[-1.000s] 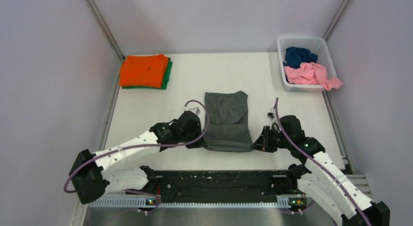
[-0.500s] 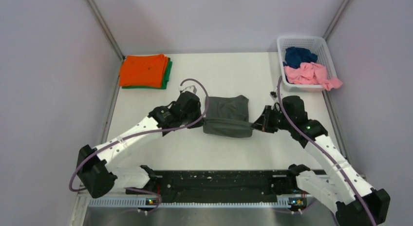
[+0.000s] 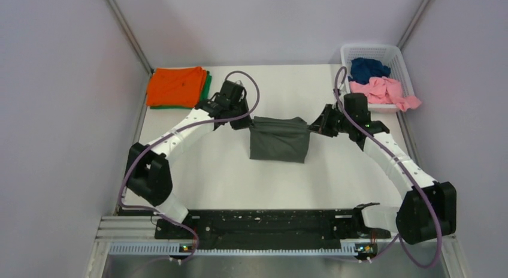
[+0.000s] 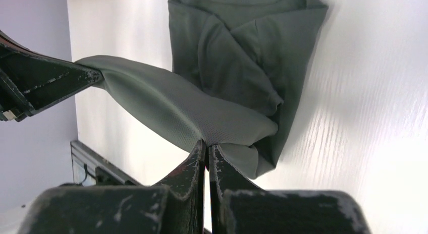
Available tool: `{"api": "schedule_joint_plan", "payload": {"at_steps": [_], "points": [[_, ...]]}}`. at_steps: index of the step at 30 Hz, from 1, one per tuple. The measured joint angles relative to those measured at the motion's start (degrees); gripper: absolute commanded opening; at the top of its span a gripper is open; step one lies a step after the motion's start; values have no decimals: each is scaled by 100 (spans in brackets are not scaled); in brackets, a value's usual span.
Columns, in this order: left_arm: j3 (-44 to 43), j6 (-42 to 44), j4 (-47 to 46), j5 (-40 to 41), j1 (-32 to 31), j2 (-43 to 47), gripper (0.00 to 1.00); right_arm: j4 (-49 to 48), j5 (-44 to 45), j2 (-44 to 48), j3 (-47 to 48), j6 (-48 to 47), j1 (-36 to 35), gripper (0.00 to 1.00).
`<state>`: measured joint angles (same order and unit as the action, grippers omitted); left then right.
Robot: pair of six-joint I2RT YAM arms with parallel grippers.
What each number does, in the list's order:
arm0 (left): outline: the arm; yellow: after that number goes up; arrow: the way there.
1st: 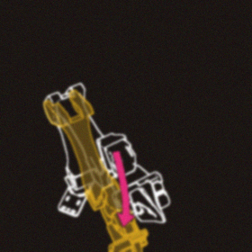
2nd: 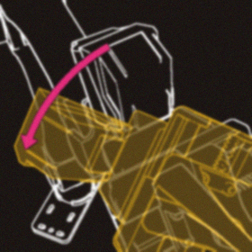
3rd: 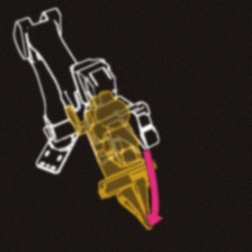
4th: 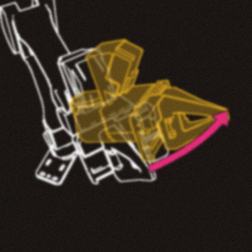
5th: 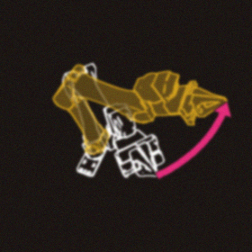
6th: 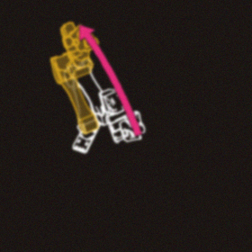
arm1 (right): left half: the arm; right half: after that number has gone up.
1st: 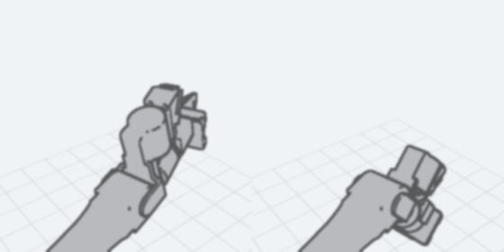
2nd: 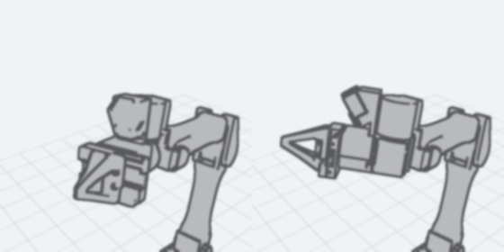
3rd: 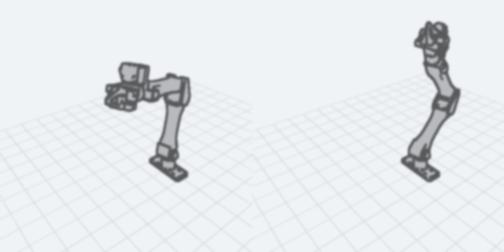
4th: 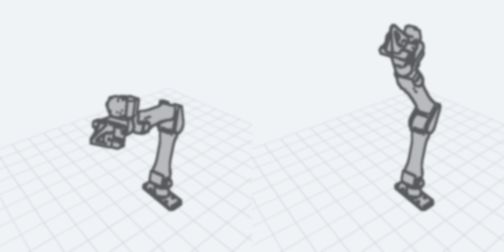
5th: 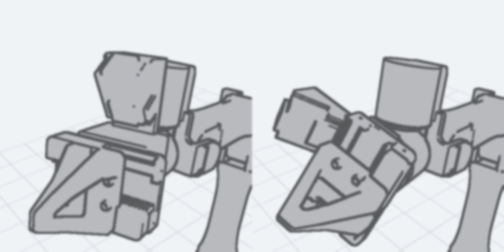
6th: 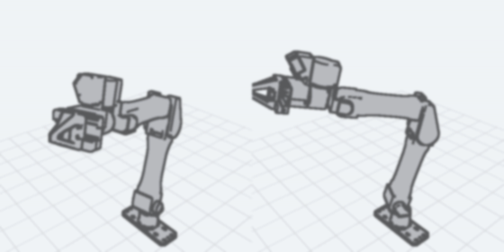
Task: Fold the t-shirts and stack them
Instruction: Fold the long partially folded tshirt into a neat square
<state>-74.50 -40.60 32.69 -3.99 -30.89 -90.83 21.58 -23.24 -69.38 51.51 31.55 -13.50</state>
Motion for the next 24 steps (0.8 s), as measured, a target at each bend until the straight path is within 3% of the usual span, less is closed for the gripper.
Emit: {"api": "schedule_joint_plan", "payload": {"at_steps": [15,18,19,20,21,23,24], "points": [[-2037,407,79,-872,634,-2496,0,-1104,-52,-2083,612,9,529,0],[-2229,424,76,-914,693,-2811,7,-1305,-131,-2673,872,-35,588,0],[-2273,426,76,-929,717,-2898,15,-1364,-160,-2859,951,-50,601,0],[-2317,424,76,-951,743,-2986,28,-1421,-190,-3023,1025,-55,612,6],[-2367,426,81,-977,772,-3067,41,-1488,-212,-3189,1091,-55,619,19],[-2485,476,85,-988,813,-3209,65,-1565,-214,-3447,1189,-61,632,62],[-2564,485,92,-990,837,-3268,87,-1569,-205,-3552,1248,-50,647,86]]}}
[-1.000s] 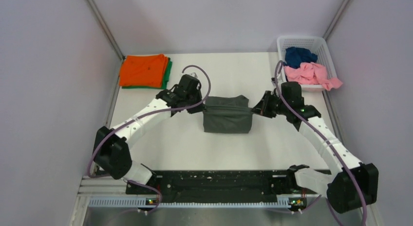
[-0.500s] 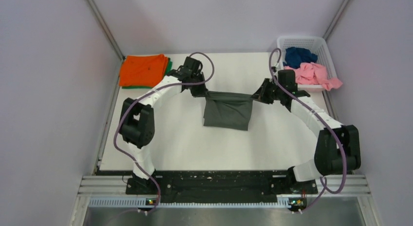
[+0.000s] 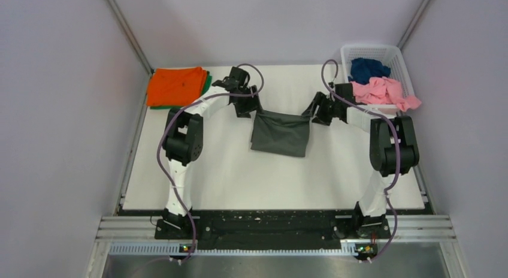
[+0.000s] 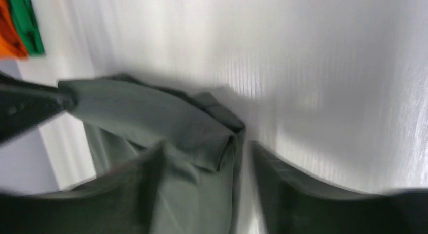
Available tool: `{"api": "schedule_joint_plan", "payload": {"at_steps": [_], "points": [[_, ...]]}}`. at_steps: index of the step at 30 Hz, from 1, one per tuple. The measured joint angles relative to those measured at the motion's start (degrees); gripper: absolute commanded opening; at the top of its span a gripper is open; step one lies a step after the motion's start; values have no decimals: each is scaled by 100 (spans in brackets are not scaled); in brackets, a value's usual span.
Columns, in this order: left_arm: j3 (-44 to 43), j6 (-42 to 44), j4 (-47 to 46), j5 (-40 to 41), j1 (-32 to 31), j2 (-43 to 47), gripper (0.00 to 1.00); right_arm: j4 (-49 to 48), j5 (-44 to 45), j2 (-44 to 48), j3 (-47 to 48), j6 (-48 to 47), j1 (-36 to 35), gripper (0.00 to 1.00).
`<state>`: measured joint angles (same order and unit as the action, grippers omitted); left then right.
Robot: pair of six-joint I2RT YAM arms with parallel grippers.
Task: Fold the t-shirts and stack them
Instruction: Fold the long partially folded tshirt into a neat square, then smooth out wrinkles on the folded tshirt
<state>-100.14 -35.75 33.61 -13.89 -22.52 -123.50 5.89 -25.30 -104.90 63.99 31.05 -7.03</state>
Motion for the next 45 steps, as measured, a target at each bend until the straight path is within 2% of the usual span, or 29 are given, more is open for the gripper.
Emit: {"api": "schedule_joint_plan", "payload": {"at_steps": [1,2,8,15,20,25,31,37,45], "points": [[-81,-11,11,9,22,-61,97,24,9,-114,111,-46,22,97],[-157,11,33,4,39,-90,99,52,26,-188,208,-4,42,99],[-470,-28,39,-28,76,26,99,175,63,-83,713,-59,98,99],[505,-39,-396,-562,-245,1040,99,-234,-400,1449,-518,111,22,99],[743,-133,-616,-868,-608,1073,99,-415,-706,1539,-850,262,-114,99],[632,-188,-634,-903,-636,678,99,-765,-907,1207,-835,428,-138,99],[-203,-219,-533,-592,-531,-105,99,-929,-1056,398,-490,560,-157,99],[-929,-328,-535,-417,-323,-634,99,-968,-986,-422,254,573,-160,99],[-1019,-391,-463,-376,-173,-918,99,-1462,-1003,-1261,691,848,-146,99]]}}
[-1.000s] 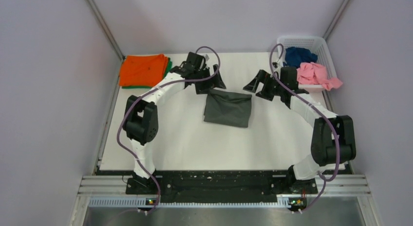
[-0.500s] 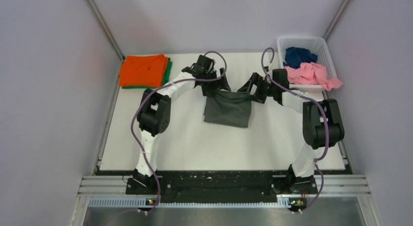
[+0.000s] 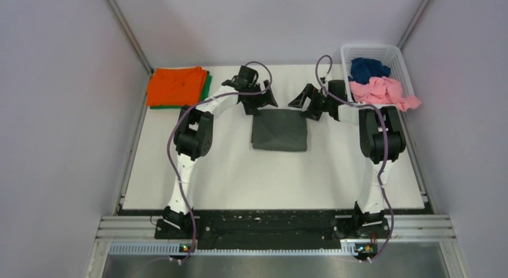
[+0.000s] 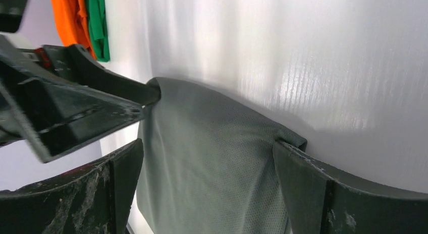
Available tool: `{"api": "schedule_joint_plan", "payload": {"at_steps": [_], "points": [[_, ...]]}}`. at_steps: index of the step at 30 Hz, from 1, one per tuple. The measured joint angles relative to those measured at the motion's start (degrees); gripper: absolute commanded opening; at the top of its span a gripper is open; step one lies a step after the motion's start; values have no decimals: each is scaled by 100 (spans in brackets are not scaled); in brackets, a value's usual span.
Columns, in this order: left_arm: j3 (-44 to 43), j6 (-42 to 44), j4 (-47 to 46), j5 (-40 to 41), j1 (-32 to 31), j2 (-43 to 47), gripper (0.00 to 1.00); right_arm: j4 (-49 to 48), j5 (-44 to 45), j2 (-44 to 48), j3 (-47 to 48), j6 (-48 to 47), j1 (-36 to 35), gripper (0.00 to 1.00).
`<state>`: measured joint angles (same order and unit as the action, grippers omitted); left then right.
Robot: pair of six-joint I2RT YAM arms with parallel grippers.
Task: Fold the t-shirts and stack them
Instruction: Smooth out wrinkles on the folded tshirt, then put the neatly folded tshirt into the corner of the board with the left arm
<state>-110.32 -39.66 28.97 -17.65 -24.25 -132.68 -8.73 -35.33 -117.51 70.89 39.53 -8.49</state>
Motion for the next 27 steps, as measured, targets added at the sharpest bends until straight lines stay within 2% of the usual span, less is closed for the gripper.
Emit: {"api": "schedule_joint_plan", "payload": {"at_steps": [7,12,16,20,24,27], "points": [[-42,-66,-94,-92,11,-144,99,212,122,-17,160,-61,-20,99],[317,22,103,361,-7,280,99,1073,942,459,264,-304,-39,99],[1255,94,267,927,-15,1412,99,1429,1668,1694,-72,-503,-31,99],[1773,129,249,1244,-15,2310,99,1377,2216,3532,-1064,-625,-22,99],[2039,166,254,1296,-35,2435,95,1440,2601,4909,-2243,-693,-17,99],[2149,179,275,1274,-120,2131,93,1805,2809,5486,-2918,-737,-7,99]]}}
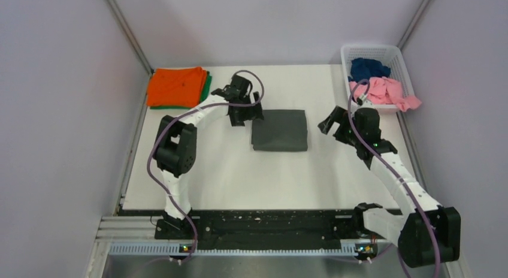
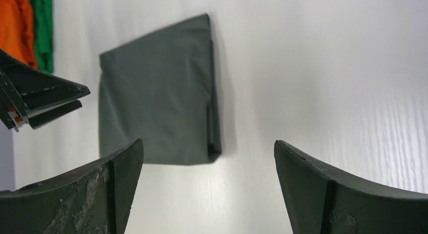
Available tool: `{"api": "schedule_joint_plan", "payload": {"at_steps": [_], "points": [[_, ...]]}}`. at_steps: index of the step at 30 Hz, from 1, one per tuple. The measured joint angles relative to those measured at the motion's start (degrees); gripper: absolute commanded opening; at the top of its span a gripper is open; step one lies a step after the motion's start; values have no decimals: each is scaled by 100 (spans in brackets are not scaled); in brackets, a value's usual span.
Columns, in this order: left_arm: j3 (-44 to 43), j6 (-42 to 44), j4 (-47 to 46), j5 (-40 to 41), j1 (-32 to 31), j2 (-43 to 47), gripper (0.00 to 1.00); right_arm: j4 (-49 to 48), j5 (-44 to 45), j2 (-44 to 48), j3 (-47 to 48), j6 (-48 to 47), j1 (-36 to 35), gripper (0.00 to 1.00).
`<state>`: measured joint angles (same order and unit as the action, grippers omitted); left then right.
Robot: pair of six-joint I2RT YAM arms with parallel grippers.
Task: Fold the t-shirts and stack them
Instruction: Put the neatly folded tshirt into the corner of the board with the left arm
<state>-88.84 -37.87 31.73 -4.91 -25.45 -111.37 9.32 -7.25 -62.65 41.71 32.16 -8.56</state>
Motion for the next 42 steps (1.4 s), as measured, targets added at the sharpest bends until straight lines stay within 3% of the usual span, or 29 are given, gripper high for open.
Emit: {"api": "schedule_joint_plan", "payload": {"at_steps": [6,10,13,17,18,26,31,36,42], "points": [[39,-15,83,-42,-234,-627,84,621,282,732,-468,-59,7,99],[7,-79,81,-52,-365,-761,68,772,407,1049,-509,-116,7,99],[-96,-129,92,-61,-463,-876,50,837,590,1082,-535,-166,7,99],[-411,-151,192,57,-662,-1156,6,938,754,1005,-542,-214,11,99],[-549,-142,264,105,-713,-1255,0,946,769,986,-542,-219,11,99],[-2312,44,1394,1270,-1040,-2157,0,1010,1036,964,-610,-264,11,99],[-2704,813,1851,2977,-1062,-2267,0,1003,1099,1001,-647,-264,11,99],[-2656,2096,1510,4162,-798,-2216,0,997,1200,1165,-649,-273,11,99],[-2184,4048,376,5268,-341,-1965,0,944,1263,1237,-658,-271,11,99]]}}
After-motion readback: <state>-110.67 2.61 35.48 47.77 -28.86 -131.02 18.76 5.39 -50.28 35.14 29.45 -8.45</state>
